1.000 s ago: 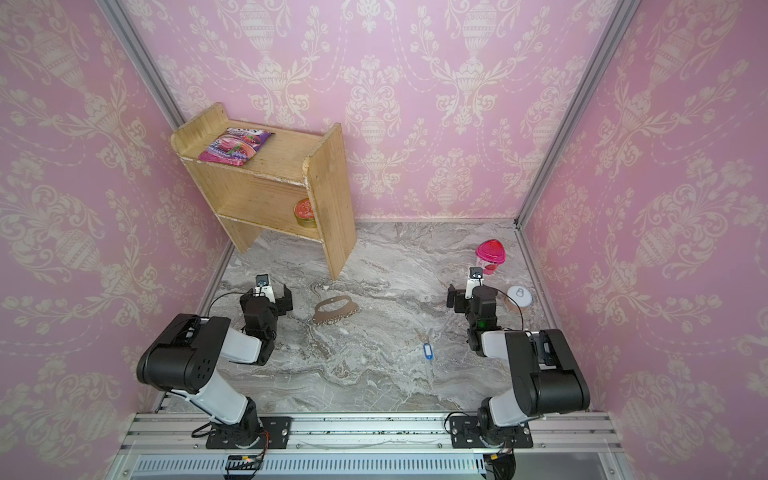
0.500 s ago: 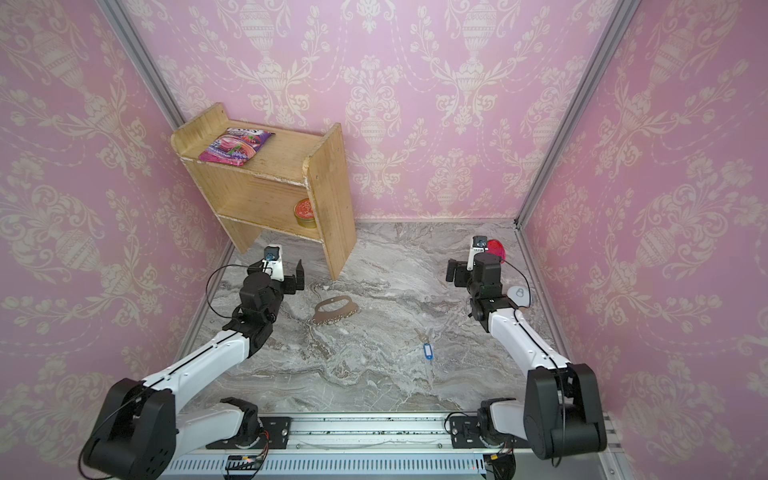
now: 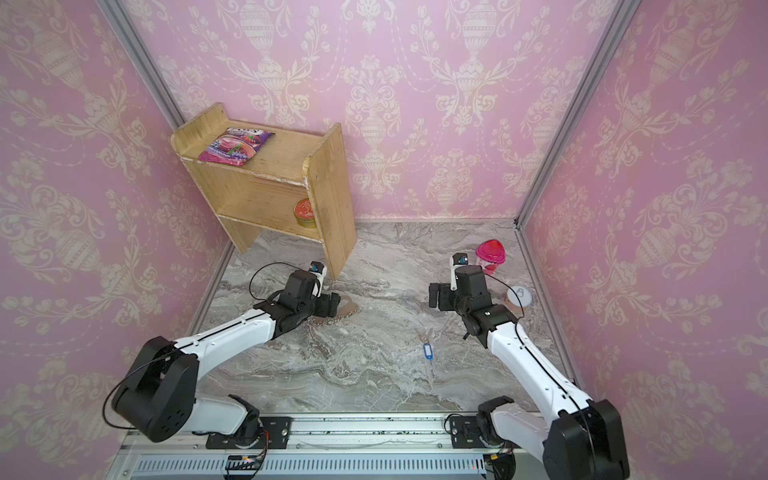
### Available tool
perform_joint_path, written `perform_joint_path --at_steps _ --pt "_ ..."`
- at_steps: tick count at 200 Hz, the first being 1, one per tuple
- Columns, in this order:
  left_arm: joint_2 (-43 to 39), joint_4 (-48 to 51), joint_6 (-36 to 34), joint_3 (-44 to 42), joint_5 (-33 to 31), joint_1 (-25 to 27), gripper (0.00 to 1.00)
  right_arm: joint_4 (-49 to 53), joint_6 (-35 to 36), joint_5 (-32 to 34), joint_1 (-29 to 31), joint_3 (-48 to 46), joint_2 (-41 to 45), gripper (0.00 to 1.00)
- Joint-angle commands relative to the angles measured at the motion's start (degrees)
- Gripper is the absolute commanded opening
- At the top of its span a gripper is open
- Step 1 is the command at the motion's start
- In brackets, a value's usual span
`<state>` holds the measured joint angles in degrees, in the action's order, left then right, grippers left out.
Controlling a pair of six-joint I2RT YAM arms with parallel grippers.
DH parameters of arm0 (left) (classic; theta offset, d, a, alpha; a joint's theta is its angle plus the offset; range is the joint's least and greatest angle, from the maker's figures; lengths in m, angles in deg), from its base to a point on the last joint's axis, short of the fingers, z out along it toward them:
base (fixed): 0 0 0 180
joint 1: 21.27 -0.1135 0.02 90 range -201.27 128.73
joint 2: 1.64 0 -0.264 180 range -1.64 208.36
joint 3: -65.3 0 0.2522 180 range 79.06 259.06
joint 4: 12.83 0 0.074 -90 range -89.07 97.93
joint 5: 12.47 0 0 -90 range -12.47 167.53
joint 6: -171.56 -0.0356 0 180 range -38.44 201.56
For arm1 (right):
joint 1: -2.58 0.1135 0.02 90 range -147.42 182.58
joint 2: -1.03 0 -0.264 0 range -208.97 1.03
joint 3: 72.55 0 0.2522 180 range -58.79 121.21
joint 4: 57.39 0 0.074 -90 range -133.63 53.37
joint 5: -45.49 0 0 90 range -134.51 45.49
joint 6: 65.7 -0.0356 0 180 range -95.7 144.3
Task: Put the keys on the keyring
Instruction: 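Move the left gripper over the metal ring plate while the right gripper lowers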
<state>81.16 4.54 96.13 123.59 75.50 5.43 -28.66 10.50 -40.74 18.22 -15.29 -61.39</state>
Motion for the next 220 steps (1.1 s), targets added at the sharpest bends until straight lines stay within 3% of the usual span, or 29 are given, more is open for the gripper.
perform_joint_path --at_steps 1,41,112,187,220 --pt "3.9 3.6 2.2 3.8 3.5 0.8 0.87 3.3 -2.0 -0.5 0.5 -1.0 1.5 1.00" --pt "12.4 7.7 2.2 9.3 6.2 1.3 0.79 4.0 -1.9 -0.6 0.7 -0.5 1.5 1.00" --pt "19.6 14.8 4.0 14.8 9.7 2.1 0.70 4.5 -2.7 -1.5 1.5 0.6 1.1 1.00" --pt "17.1 11.4 14.1 8.5 19.9 3.6 0.61 4.5 -3.1 -1.5 2.1 1.0 0.3 1.00" --pt "13.3 11.6 15.7 7.8 17.4 5.4 0.60 4.0 -3.3 -1.3 2.3 1.2 0.3 1.00"
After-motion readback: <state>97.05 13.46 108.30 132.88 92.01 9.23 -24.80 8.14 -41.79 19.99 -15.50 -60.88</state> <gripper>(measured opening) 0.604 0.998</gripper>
